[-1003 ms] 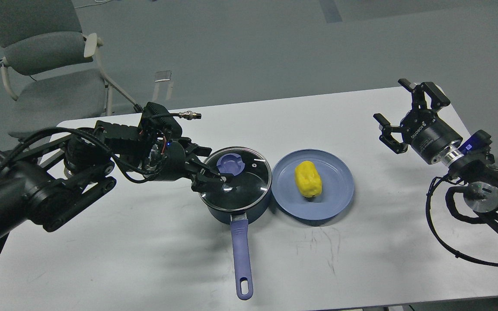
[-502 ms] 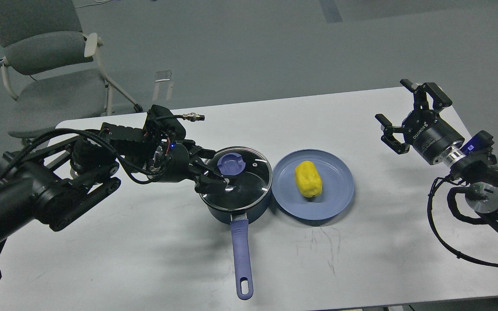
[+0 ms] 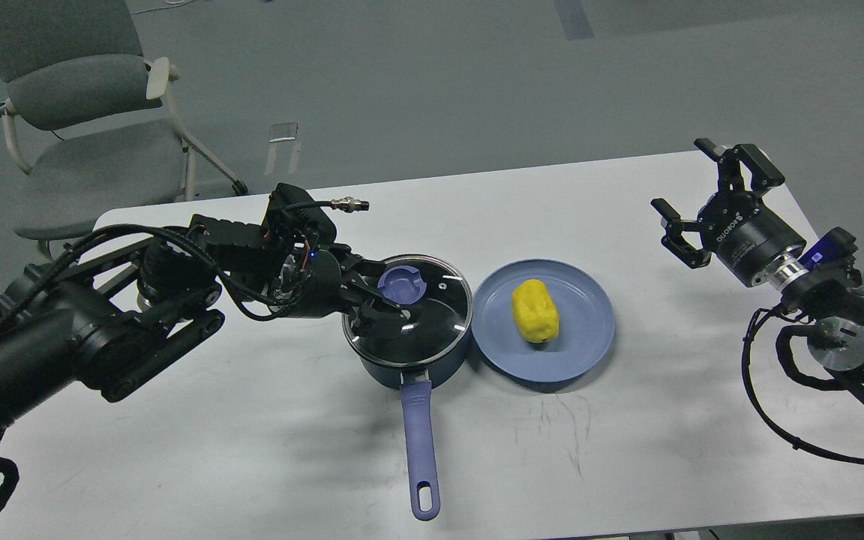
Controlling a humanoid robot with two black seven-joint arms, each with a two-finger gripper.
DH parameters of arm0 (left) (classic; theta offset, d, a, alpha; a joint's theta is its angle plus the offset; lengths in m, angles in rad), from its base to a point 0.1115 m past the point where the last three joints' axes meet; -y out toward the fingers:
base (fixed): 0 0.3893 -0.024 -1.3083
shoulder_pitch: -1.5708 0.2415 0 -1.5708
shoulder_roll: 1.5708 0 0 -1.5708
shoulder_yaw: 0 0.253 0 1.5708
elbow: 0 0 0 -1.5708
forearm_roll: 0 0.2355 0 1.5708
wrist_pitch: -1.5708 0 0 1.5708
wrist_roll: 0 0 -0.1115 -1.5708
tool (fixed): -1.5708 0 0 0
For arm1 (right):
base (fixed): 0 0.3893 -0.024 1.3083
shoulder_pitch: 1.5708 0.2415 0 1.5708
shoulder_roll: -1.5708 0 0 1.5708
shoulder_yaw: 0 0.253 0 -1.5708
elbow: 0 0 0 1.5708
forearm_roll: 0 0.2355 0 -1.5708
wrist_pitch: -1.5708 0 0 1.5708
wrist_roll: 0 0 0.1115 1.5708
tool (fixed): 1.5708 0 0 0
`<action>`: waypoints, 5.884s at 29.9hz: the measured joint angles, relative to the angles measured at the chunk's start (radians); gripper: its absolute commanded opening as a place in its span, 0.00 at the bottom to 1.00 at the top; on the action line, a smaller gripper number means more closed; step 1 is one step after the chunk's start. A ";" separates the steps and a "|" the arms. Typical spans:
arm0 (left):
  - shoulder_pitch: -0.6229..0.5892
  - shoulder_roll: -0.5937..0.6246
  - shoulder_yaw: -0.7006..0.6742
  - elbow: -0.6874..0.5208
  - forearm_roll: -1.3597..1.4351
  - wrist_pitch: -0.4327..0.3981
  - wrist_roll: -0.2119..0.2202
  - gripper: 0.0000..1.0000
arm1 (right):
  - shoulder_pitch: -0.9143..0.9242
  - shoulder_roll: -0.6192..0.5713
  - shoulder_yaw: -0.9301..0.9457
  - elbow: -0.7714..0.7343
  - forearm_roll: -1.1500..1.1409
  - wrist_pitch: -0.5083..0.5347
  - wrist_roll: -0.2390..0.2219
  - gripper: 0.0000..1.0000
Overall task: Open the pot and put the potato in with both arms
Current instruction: 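Lift the glass lid off the pot with the left gripper, then set the glass lid on the table beside the pot and release, then raise the left gripper away and move the right gripper toward the potato, then lower the right gripper onto the yellow potato and grasp it, then lift the potato with the right gripper and carry it over the pot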
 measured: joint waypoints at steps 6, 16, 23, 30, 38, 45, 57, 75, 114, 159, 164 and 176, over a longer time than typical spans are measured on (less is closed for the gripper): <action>0.004 0.001 0.004 0.002 -0.006 0.016 0.000 0.40 | -0.001 0.000 0.000 0.000 0.000 0.000 0.000 1.00; -0.042 0.016 0.004 -0.021 -0.004 0.018 -0.001 0.18 | -0.001 0.000 0.000 0.001 0.000 0.000 0.000 1.00; -0.096 0.162 0.003 -0.059 -0.059 0.020 0.000 0.19 | 0.003 -0.002 0.000 0.001 0.000 0.000 0.000 1.00; -0.017 0.368 0.043 -0.049 -0.110 0.052 0.000 0.19 | 0.003 -0.002 0.000 0.001 0.000 0.000 0.000 1.00; 0.160 0.434 0.053 -0.033 -0.143 0.192 0.000 0.20 | 0.003 -0.003 0.000 0.000 -0.001 0.000 0.000 1.00; 0.189 0.379 0.051 0.047 -0.138 0.241 0.000 0.22 | 0.002 -0.005 0.000 0.000 -0.001 0.000 0.000 1.00; 0.206 0.293 0.056 0.166 -0.134 0.256 0.000 0.28 | -0.004 -0.020 0.001 0.000 0.000 0.000 0.000 1.00; 0.230 0.279 0.053 0.215 -0.149 0.274 -0.001 0.98 | -0.004 -0.020 0.002 0.000 0.000 0.000 0.000 1.00; -0.045 0.285 0.033 0.190 -0.817 0.122 0.000 0.98 | 0.887 0.108 -1.206 0.055 -0.837 0.000 0.000 1.00; -0.058 0.309 0.036 0.170 -0.818 0.122 0.000 0.98 | 0.833 0.302 -1.324 -0.082 -0.847 0.000 0.000 0.65; -0.058 0.309 0.036 0.170 -0.818 0.122 0.000 0.98 | 0.827 0.305 -1.343 -0.085 -0.847 0.000 0.000 0.27; -0.058 0.308 0.035 0.168 -0.817 0.122 0.000 0.98 | 0.920 0.278 -1.252 -0.042 -0.832 0.000 0.000 0.23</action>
